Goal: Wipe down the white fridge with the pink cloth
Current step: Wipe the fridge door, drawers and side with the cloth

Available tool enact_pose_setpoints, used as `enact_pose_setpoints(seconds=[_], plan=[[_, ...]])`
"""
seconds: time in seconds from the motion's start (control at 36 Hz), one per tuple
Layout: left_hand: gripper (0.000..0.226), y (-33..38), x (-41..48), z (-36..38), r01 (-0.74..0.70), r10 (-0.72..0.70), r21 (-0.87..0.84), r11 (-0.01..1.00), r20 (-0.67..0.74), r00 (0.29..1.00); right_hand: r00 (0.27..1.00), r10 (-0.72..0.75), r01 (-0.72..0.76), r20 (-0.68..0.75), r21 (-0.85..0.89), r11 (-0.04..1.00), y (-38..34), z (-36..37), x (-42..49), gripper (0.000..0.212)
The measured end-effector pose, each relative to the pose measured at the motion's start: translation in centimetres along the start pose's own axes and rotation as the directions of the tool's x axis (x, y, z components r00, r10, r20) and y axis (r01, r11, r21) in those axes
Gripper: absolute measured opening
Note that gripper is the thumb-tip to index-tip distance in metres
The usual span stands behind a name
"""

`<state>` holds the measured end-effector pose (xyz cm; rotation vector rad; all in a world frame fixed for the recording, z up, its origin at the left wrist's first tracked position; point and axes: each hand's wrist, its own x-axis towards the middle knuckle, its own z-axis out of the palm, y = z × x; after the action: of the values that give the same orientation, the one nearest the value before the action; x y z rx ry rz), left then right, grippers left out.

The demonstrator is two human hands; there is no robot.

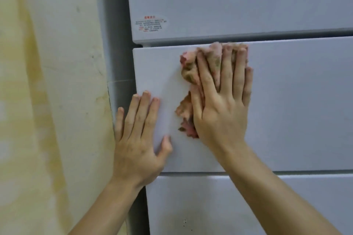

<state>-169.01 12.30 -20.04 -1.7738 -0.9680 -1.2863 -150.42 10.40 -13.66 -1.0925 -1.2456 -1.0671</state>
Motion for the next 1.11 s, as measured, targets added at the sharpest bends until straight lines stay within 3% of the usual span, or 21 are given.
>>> enact_pose_setpoints(seconds=[0.14, 0.28, 0.44, 0.58, 0.72, 0.83, 0.92, 1.03, 1.11], plan=[[0.079, -2.4, 0.1, -1.0, -0.008, 0.008, 0.095, 0.995, -0.004, 1.000, 0.996, 0.070, -0.071, -0.048, -0.019, 0.997, -2.2, 1.0, 0.6, 0.050], [0.072, -5.4, -0.3, -1.4, 0.145, -0.147, 0.095, 0.985, 0.013, 0.989, 0.983, -0.169, 0.165, 0.068, 0.054, 0.985, -2.8, 0.1, -4.9, 0.057], [0.066, -6.9, -1.7, -0.4, 0.237, -0.239, 0.068, 0.969, 0.037, 0.970, 0.885, -0.390, 0.387, 0.253, 0.066, 0.920, -1.7, -0.4, -11.5, 0.065], [0.070, -7.3, -2.0, 0.3, 0.235, -0.235, 0.061, 0.970, -0.019, 0.972, 0.920, -0.333, 0.322, 0.207, 0.084, 0.943, -2.3, -0.3, -8.3, 0.059], [0.075, -7.4, -2.0, 0.5, 0.249, -0.247, 0.060, 0.967, -0.036, 0.968, 0.985, -0.152, 0.145, 0.079, 0.085, 0.986, -5.2, 1.5, 0.5, 0.055], [0.074, -7.4, -2.1, 0.5, 0.242, -0.240, 0.055, 0.969, -0.046, 0.970, 0.997, -0.078, 0.077, 0.009, 0.068, 0.995, -7.0, 2.3, 1.9, 0.054], [0.075, -7.5, -2.1, 0.6, 0.231, -0.227, 0.050, 0.972, -0.063, 0.972, 0.982, -0.184, 0.178, 0.046, 0.121, 0.977, -7.2, 2.3, -0.2, 0.054], [0.071, -7.7, -2.2, 0.5, 0.218, -0.215, 0.040, 0.975, -0.060, 0.975, 0.904, -0.405, 0.376, 0.138, 0.197, 0.905, -7.2, 1.5, -5.8, 0.055], [0.066, -7.7, -2.2, 0.5, 0.221, -0.219, 0.052, 0.974, -0.054, 0.974, 0.923, -0.360, 0.291, 0.137, 0.364, 0.885, -7.9, 0.6, -8.5, 0.058]])
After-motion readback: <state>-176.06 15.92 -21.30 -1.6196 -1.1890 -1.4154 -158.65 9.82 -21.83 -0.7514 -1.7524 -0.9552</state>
